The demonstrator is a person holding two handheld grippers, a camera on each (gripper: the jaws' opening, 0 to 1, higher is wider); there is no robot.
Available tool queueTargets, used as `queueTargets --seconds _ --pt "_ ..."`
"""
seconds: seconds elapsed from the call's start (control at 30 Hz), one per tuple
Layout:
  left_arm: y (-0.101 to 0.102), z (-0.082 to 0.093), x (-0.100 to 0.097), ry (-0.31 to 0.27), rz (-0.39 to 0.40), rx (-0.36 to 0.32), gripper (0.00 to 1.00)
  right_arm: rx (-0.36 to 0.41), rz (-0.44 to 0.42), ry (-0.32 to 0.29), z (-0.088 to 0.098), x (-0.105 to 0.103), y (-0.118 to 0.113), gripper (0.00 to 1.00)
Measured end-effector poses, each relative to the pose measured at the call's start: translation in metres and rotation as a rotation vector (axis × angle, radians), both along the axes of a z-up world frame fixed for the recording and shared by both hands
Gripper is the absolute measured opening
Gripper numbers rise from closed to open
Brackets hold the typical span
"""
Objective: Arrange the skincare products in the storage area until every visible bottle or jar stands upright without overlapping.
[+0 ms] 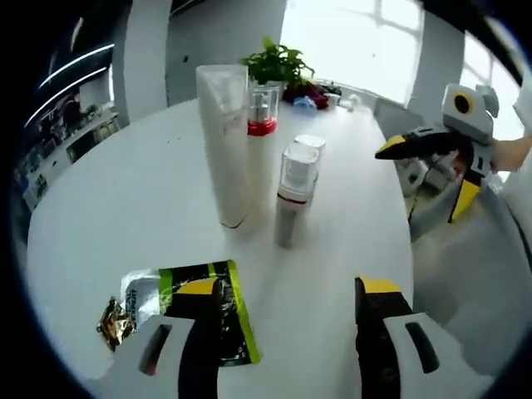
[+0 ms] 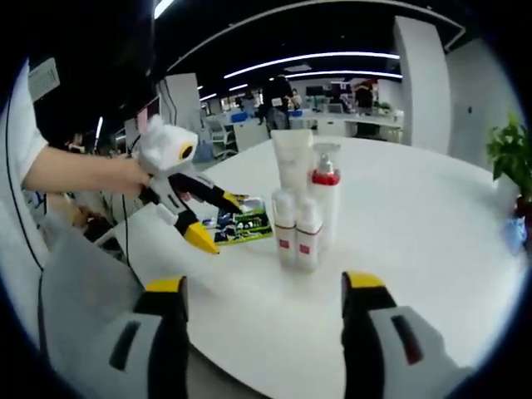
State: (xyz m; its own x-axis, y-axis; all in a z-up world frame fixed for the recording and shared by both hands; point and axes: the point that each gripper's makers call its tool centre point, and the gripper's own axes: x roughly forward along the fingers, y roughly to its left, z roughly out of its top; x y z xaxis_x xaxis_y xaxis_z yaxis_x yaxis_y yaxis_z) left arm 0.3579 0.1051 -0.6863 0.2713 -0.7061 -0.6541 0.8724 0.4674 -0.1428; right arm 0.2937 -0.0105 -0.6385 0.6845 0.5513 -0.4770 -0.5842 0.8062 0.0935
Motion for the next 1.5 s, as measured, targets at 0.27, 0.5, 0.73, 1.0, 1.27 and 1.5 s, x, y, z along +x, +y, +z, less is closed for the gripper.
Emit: queueTargets --seconds 0.27,0.5,0.73,1.0,1.27,1.5 --pt "0.016 0.008 -0.022 0.015 0.111 -0.043 0.76 -0.01 -0.007 -0.011 0.003 -0.003 -0.005 0.81" --pt "0.031 0.014 -0.04 0.011 0.19 -0.061 0.81 -0.011 -0.02 -0.016 0.005 -0.006 -0.014 0.83" --pt "0.047 0.017 -0.06 0.005 0.28 -0.069 0.89 0.0 -0.031 -0.019 0.009 -0.01 -0.018 0.84" --pt "0.059 0.018 -0.079 0.015 0.362 -0.084 0.93 0.002 -0.019 -0.026 0.011 -0.013 -0.016 0.84" --pt "0.075 0.016 -0.084 0.012 0.474 -0.076 0.97 0.011 -0.018 -0.03 0.012 -0.015 -0.016 0.83" --pt "0.078 0.016 -0.084 0.015 0.503 -0.061 0.97 0.003 -0.005 -0.035 0.011 -0.017 -0.014 0.83"
